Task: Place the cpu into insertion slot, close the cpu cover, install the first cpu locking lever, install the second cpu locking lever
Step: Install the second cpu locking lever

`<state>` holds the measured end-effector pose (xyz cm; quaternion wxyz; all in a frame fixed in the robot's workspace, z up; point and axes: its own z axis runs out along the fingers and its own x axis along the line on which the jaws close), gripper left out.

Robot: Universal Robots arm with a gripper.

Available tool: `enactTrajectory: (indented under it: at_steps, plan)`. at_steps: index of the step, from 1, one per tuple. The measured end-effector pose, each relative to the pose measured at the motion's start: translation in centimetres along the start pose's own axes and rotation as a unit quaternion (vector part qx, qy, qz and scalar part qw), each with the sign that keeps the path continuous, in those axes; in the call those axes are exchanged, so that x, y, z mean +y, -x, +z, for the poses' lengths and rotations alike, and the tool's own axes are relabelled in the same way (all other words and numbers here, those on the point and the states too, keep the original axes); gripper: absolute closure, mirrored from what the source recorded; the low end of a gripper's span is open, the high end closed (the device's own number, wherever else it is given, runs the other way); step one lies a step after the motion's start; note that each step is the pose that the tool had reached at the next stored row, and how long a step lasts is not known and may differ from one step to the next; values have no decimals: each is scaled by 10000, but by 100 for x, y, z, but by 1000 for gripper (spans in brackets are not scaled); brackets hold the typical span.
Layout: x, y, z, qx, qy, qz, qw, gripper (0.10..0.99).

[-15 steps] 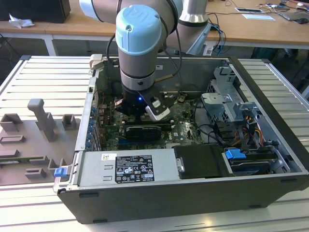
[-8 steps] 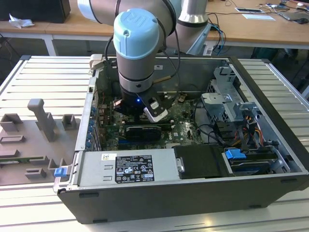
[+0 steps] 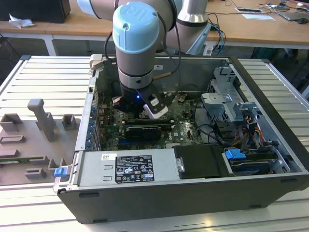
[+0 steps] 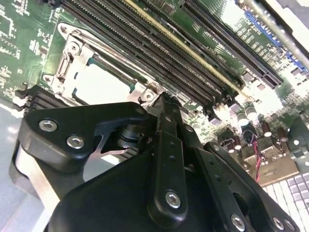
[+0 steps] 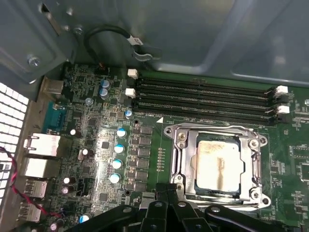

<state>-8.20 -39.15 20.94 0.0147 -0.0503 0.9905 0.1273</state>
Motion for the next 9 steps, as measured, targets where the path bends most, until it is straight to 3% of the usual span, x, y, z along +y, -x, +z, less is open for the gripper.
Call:
enactTrajectory:
  at_steps: [6, 9]
  plan:
    - [26, 4, -102, 0, 7, 0, 10000, 980]
    - [30, 5, -114, -2, 11, 0, 10000, 980]
